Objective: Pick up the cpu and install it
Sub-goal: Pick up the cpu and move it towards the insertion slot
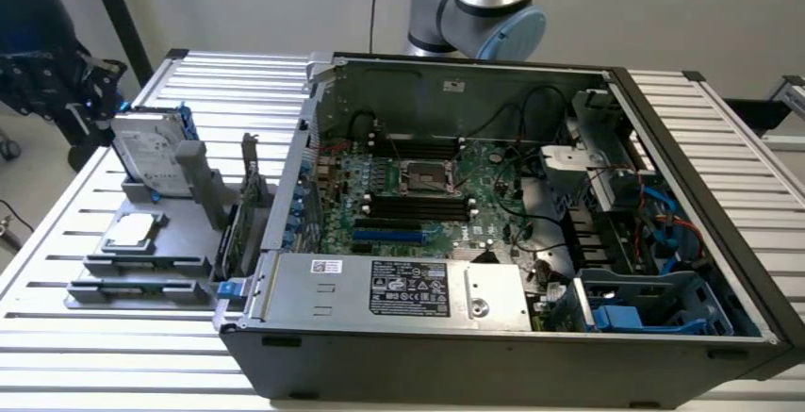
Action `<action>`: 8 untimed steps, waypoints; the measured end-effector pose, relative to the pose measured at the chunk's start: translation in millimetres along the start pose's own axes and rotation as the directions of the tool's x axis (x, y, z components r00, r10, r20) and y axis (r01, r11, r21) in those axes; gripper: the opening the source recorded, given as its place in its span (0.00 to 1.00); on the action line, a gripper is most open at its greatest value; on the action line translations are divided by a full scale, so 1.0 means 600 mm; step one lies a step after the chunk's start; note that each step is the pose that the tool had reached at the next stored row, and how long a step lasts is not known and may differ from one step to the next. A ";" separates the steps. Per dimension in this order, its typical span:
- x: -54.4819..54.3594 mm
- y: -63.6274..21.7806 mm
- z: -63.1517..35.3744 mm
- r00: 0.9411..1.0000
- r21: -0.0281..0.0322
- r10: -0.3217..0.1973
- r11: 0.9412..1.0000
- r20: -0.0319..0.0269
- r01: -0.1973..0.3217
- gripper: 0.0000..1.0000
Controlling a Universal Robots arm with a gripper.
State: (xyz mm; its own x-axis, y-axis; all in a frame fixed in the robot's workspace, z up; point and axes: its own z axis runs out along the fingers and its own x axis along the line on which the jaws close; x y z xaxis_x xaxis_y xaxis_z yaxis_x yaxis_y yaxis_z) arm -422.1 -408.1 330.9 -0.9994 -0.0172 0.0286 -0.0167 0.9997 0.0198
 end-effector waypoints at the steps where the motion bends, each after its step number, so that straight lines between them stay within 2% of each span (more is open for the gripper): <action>1: 0.000 0.000 0.000 1.000 0.000 0.000 1.000 0.000 0.000 0.42; 4: 0.000 0.000 0.002 1.000 0.000 0.000 1.000 0.000 0.000 0.53; 6: 0.000 0.000 0.008 1.000 0.001 0.000 1.000 0.000 0.000 0.53; 7: 0.000 0.000 0.011 1.000 0.001 0.000 1.000 0.000 0.000 0.60; 8: 0.000 0.000 0.014 1.000 0.001 0.000 1.000 0.000 0.000 0.60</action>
State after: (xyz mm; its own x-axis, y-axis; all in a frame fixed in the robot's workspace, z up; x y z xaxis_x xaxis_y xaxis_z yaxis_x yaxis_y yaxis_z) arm -422.4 -408.1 322.7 -0.9994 -0.0169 0.0286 -0.0163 0.9997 0.0193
